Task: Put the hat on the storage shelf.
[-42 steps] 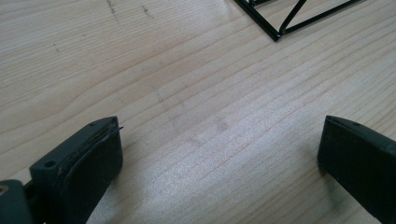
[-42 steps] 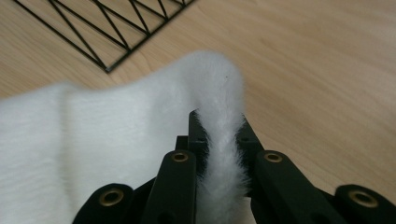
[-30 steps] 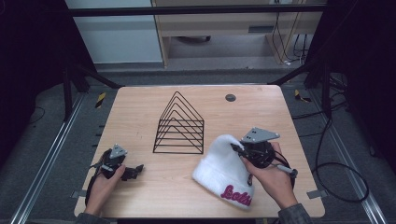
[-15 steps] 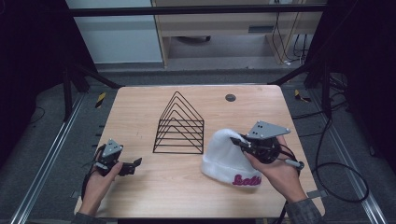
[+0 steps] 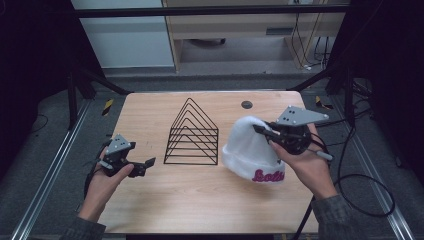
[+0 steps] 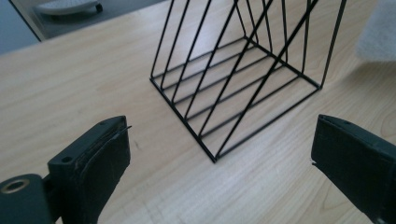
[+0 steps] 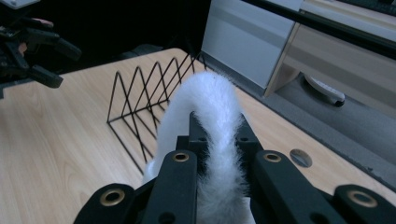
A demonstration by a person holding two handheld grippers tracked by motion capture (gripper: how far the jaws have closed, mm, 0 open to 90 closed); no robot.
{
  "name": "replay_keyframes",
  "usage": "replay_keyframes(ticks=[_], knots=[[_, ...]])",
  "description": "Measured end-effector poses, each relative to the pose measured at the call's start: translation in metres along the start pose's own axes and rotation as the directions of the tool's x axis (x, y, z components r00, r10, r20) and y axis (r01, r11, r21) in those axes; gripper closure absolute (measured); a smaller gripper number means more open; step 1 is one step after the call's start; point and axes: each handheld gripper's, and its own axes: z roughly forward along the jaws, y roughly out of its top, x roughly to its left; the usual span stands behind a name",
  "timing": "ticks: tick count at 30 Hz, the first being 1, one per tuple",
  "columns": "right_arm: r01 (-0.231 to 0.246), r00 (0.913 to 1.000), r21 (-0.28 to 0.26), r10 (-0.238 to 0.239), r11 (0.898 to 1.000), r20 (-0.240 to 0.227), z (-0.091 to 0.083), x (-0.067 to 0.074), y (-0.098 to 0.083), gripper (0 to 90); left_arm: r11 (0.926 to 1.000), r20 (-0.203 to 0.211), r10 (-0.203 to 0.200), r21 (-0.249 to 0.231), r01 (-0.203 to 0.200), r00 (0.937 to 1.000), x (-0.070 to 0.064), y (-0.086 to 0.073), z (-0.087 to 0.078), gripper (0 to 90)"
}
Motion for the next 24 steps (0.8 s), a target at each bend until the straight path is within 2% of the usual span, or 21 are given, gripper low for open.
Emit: replay_keyframes(ticks=[2, 3, 5, 6, 7, 10, 15, 18, 22, 24], knots=[[0.009, 0.9998, -0.008, -0.009, 1.000, 0.015, 0.001, -0.007, 0.016, 82.9, 0.9999, 0.003, 0.012, -0.006, -0.012, 0.9999, 0.000, 0.012, -0.004, 4.1], [0.009, 0.9998, -0.008, -0.009, 1.000, 0.015, 0.001, -0.007, 0.016, 82.9, 0.9997, 0.005, 0.021, -0.010, -0.021, 0.9998, 0.000, 0.018, -0.006, 4.1], [0.019, 0.9993, -0.018, -0.018, 1.000, 0.033, 0.003, -0.012, 0.029, 82.9, 0.9989, 0.008, 0.046, -0.014, -0.046, 0.9989, -0.001, 0.029, -0.008, 4.5], [0.020, 0.9990, -0.027, -0.019, 0.999, 0.039, 0.004, -0.014, 0.033, 82.9, 0.9974, 0.010, 0.069, -0.020, -0.069, 0.9975, -0.001, 0.041, -0.011, 4.5], [0.020, 0.9990, -0.027, -0.019, 0.999, 0.039, 0.004, -0.014, 0.033, 82.9, 0.9974, 0.010, 0.069, -0.020, -0.069, 0.9975, -0.001, 0.041, -0.011, 4.6], [0.008, 0.9986, -0.069, -0.004, 0.998, 0.052, 0.005, -0.020, 0.048, 83.0, 0.9957, 0.031, 0.079, -0.049, -0.078, 0.9964, 0.000, 0.062, -0.014, 4.8], [-0.001, 0.9974, -0.134, 0.010, 0.991, 0.071, 0.007, -0.023, 0.073, 83.0, 0.9930, 0.049, 0.090, -0.081, -0.086, 0.9947, -0.004, 0.086, -0.016, 5.7], [-0.003, 0.9965, -0.169, 0.017, 0.986, 0.081, 0.009, -0.026, 0.087, 82.9, 0.9914, 0.055, 0.104, -0.085, -0.100, 0.9930, -0.007, 0.096, -0.015, 6.1], [-0.002, 0.9969, -0.188, 0.017, 0.982, 0.076, 0.015, -0.029, 0.102, 82.9, 0.9880, 0.037, 0.139, -0.073, -0.136, 0.9896, -0.012, 0.107, -0.010, 10.1], [0.002, 0.9969, -0.192, 0.013, 0.981, 0.077, 0.018, -0.028, 0.108, 83.0, 0.9880, 0.046, 0.137, -0.079, -0.133, 0.9895, -0.013, 0.111, -0.007, 11.5]])
